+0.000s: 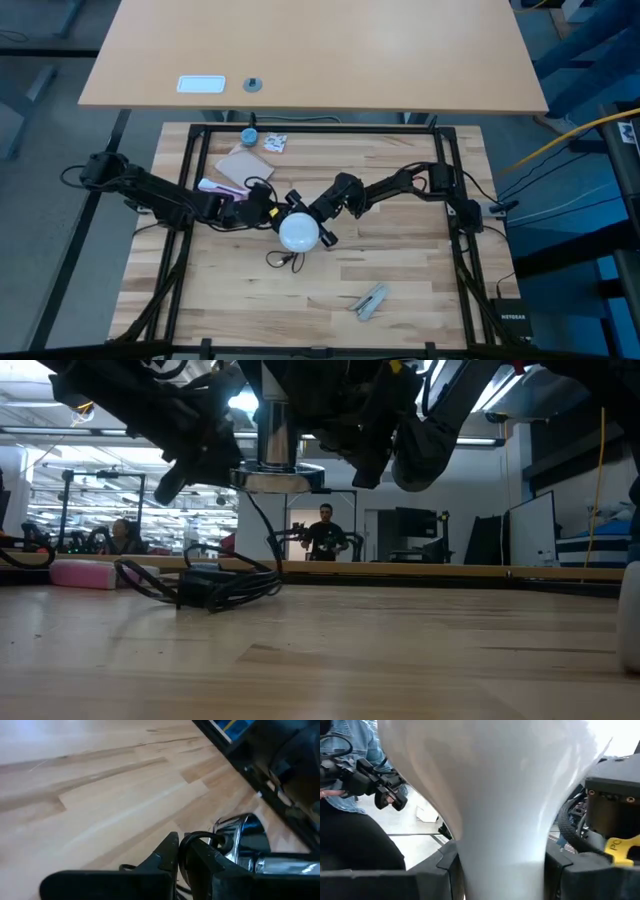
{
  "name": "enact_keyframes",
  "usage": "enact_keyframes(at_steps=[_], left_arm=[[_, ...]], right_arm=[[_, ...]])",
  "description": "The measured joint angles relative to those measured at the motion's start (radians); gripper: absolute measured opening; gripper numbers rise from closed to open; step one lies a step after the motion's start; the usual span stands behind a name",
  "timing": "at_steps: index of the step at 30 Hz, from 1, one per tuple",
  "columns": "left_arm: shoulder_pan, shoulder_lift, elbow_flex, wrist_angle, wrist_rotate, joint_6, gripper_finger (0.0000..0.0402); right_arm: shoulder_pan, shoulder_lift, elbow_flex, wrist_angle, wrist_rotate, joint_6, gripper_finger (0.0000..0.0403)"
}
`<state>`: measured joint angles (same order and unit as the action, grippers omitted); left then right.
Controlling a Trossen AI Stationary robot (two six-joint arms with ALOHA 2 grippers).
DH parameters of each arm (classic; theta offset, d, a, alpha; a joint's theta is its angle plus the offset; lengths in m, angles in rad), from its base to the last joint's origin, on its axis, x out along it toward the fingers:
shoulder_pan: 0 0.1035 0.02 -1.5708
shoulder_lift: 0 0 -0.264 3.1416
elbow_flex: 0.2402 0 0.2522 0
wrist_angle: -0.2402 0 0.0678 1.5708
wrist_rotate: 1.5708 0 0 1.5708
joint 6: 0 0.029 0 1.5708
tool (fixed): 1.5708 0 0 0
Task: Screw lightbulb
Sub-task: Remove the lightbulb from the lamp
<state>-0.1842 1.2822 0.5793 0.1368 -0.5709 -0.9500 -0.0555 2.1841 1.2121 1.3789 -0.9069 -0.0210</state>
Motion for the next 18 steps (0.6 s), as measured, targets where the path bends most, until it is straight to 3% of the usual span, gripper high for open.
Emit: enact_keyframes(at_steps=[8,12,18], left_arm=[[-0.004,0.007,0.0,0.004,0.021,0.281,0.0037],[-0.001,0.007,0.0,-0.041,0.026,0.325,0.0087],[0.003,0.007,0.0,-0.17,0.034,0.273,0.0169]], right_arm=[[0.0,0.001,0.0,0.003,-0.002,0.001,0.0165],[-0.001,0.001,0.0,0.005,-0.002,-0.003,0.0165],[-0.002,0.002,0.0,0.004,0.011,-0.007,0.0165]])
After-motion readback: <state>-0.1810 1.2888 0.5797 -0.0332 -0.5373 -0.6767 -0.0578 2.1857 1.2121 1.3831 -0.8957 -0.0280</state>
